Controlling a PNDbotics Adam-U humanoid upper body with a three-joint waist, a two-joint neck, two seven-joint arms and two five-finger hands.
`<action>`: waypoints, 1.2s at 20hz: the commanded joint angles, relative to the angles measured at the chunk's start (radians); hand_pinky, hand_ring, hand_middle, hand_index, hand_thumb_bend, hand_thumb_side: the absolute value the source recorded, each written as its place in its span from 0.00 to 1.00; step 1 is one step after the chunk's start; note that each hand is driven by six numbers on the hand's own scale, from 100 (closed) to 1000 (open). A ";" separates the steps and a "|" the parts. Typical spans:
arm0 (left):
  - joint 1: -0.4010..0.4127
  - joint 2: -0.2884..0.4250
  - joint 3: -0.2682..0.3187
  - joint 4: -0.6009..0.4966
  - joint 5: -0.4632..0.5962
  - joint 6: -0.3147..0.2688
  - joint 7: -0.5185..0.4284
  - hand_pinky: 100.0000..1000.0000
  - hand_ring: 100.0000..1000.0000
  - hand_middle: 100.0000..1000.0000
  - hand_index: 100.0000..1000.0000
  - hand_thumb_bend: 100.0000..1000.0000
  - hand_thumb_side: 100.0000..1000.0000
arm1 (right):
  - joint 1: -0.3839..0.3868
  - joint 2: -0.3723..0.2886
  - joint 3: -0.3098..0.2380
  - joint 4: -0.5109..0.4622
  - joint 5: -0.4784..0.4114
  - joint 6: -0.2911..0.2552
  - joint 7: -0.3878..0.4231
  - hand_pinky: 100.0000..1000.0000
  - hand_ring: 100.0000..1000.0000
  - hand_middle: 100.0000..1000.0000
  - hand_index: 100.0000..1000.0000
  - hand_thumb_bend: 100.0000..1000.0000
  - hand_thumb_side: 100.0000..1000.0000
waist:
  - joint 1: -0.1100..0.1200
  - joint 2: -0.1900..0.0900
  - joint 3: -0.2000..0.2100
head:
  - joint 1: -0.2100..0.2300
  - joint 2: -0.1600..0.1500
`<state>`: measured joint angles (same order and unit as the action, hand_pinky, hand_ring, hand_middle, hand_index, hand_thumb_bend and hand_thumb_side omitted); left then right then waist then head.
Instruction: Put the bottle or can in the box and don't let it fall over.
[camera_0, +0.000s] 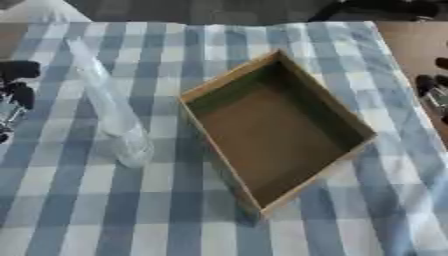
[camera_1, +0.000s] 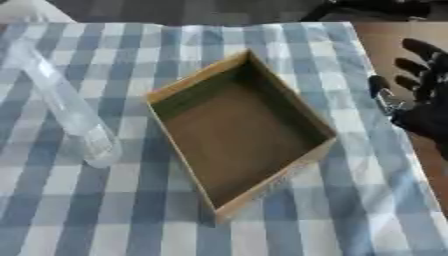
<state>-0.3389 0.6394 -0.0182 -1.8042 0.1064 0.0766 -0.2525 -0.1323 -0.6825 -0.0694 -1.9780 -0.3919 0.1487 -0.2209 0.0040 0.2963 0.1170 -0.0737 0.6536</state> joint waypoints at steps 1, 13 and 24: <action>-0.022 0.011 -0.004 -0.005 0.006 0.005 -0.012 1.00 1.00 0.86 0.80 0.00 0.39 | -0.012 -0.020 -0.007 -0.022 -0.004 0.001 0.000 0.95 0.96 1.00 0.90 0.17 0.00 | 0.002 -0.019 -0.003 | 0.000 -0.004; -0.052 -0.004 -0.039 0.008 0.006 0.031 -0.052 1.00 1.00 0.88 0.81 0.00 0.48 | -0.012 -0.019 -0.005 -0.022 -0.006 0.006 0.002 0.94 0.96 1.00 0.90 0.17 0.00 | 0.005 -0.019 -0.007 | 0.003 -0.002; -0.056 -0.020 -0.048 0.031 -0.058 0.088 0.010 1.00 1.00 0.85 0.78 0.00 0.30 | -0.013 -0.015 -0.004 -0.022 -0.004 0.008 0.005 0.94 0.96 1.00 0.89 0.18 0.00 | 0.003 -0.015 -0.010 | 0.005 -0.011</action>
<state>-0.3804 0.6041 -0.0704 -1.7684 0.0557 0.1568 -0.2484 -0.1393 -0.6823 -0.0667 -1.9780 -0.3920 0.1554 -0.2152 0.0078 0.2964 0.1087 -0.0715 0.6537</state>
